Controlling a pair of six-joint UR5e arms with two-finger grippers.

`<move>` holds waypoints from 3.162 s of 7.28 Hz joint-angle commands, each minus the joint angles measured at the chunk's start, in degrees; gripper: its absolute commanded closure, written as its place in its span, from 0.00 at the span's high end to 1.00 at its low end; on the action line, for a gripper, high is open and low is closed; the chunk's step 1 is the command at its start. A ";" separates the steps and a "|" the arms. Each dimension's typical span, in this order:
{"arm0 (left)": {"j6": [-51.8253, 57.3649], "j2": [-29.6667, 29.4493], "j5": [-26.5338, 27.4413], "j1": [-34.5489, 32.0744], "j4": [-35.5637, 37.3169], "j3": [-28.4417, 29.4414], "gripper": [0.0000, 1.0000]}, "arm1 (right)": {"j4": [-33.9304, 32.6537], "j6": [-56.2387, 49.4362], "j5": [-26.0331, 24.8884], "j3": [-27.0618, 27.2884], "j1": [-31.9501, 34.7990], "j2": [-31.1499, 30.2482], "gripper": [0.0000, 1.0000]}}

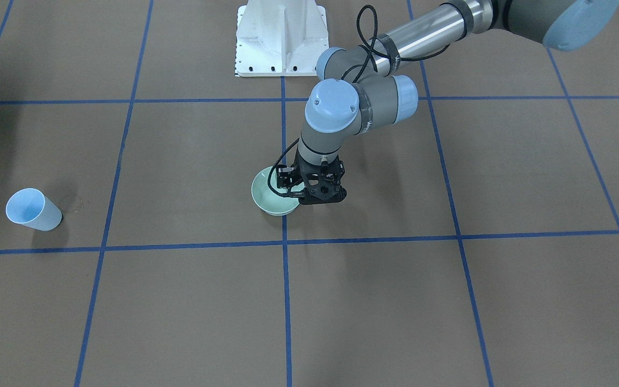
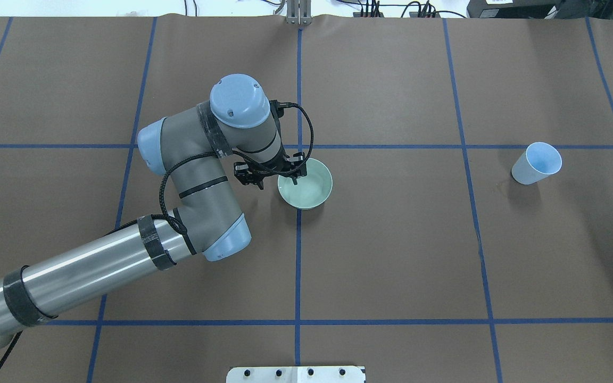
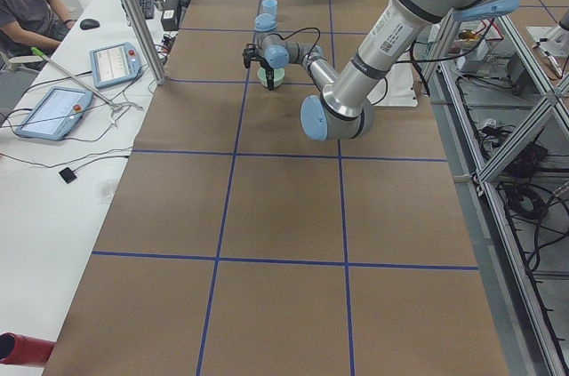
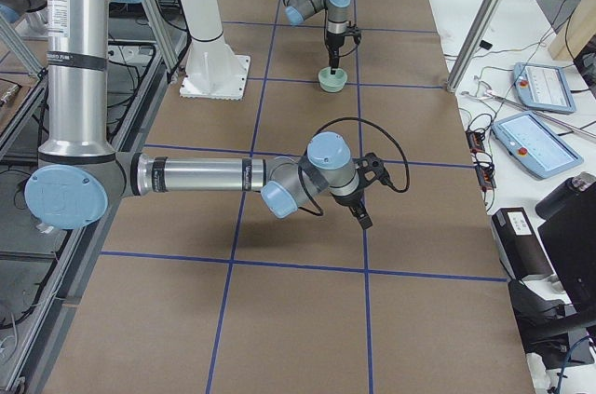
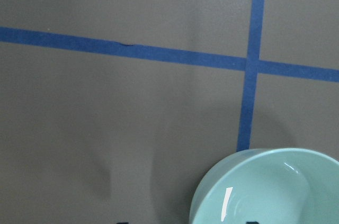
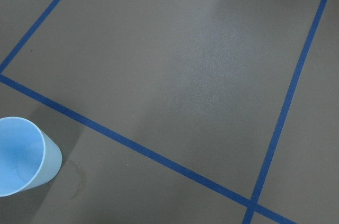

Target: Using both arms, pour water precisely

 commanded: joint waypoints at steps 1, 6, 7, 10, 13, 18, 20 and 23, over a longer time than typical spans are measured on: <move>0.00 0.01 0.00 0.11 -0.05 0.07 0.09 | -0.01 0.16 1.89 -0.10 0.02 0.03 1.00; 1.23 5.32 -10.05 -7.06 0.13 -8.06 0.00 | -0.10 0.16 2.34 -0.27 0.11 0.30 1.00; 5.41 11.63 -12.80 -9.27 0.21 -13.84 0.00 | -0.28 0.16 2.34 -0.27 0.19 0.30 1.00; 21.65 29.31 -16.49 -17.26 0.13 -22.77 0.00 | -0.28 0.34 2.34 -0.27 0.20 0.21 1.00; 34.66 41.56 -19.60 -25.36 -0.05 -23.49 0.00 | -0.10 0.34 2.43 -0.27 0.28 -0.14 1.00; 49.75 46.41 -19.60 -32.59 -0.05 -14.78 0.00 | -0.10 0.34 2.52 -0.19 0.28 -0.05 1.00; 49.49 46.06 -19.69 -32.15 -0.14 -14.43 0.26 | -0.10 0.34 2.52 -0.18 0.28 -0.05 1.00; 49.75 45.71 -19.77 -32.15 -0.14 -15.30 0.99 | -0.19 0.42 2.95 -0.10 0.72 0.03 1.00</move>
